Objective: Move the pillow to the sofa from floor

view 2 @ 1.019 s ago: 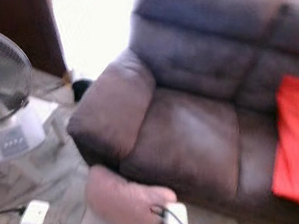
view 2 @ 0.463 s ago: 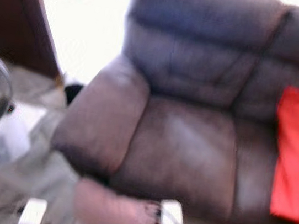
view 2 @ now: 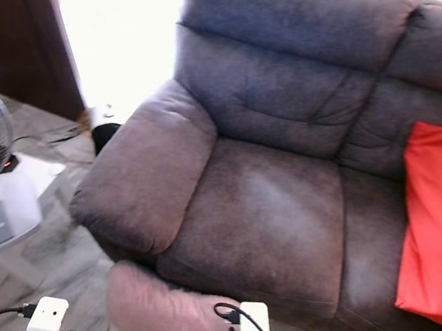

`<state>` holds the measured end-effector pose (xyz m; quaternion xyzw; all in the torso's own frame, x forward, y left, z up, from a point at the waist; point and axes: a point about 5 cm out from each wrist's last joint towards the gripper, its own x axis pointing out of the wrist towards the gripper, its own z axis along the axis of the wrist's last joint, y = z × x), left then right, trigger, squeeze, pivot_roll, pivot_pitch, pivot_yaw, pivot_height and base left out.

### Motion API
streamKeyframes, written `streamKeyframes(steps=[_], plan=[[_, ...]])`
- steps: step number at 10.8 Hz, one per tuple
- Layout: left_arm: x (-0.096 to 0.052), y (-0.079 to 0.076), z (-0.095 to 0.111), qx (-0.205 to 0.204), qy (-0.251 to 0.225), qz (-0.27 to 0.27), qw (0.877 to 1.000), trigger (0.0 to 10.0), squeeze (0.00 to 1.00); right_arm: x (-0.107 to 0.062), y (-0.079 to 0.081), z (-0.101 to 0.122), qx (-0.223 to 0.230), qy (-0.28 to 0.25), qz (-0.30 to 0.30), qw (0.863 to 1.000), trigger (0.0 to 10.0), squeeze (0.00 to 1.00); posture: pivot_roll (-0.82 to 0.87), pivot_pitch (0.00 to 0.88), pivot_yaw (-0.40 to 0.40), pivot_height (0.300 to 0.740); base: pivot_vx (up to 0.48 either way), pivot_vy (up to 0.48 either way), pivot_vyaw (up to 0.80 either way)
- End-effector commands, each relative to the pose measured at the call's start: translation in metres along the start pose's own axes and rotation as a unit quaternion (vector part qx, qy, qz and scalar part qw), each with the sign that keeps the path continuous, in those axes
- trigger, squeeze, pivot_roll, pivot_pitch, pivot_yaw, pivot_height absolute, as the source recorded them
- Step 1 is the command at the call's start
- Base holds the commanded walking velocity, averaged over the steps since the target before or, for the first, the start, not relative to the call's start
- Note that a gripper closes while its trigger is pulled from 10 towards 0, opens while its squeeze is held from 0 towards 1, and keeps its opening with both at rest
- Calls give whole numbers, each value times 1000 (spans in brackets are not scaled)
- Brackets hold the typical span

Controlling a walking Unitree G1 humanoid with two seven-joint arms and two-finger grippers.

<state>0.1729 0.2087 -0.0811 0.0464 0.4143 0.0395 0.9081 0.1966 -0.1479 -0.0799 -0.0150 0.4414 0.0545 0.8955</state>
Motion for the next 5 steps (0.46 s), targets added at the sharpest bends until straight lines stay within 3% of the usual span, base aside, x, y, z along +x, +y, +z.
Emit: streamKeyframes(steps=[1,3,4,5], plan=[[-3,3,-9,3,16,5,1000,10000,0,-1,-1,-6,3,8,-4,1000,10000,0,111,152,-33,711,0,0,0],[-3,3,-10,1,10,11,1000,10000,0,-1,-1,-7,3,9,-5,1000,10000,0,109,140,-31,711,0,0,0],[-2,9,5,-22,-42,41,998,10000,0,-1,-3,-2,-10,-5,-15,1000,10000,0,109,136,-33,711,0,0,0],[-1,16,28,-17,-103,62,993,10000,0,1,-6,15,1,-45,-16,999,10000,0,111,131,-35,711,0,0,0]])
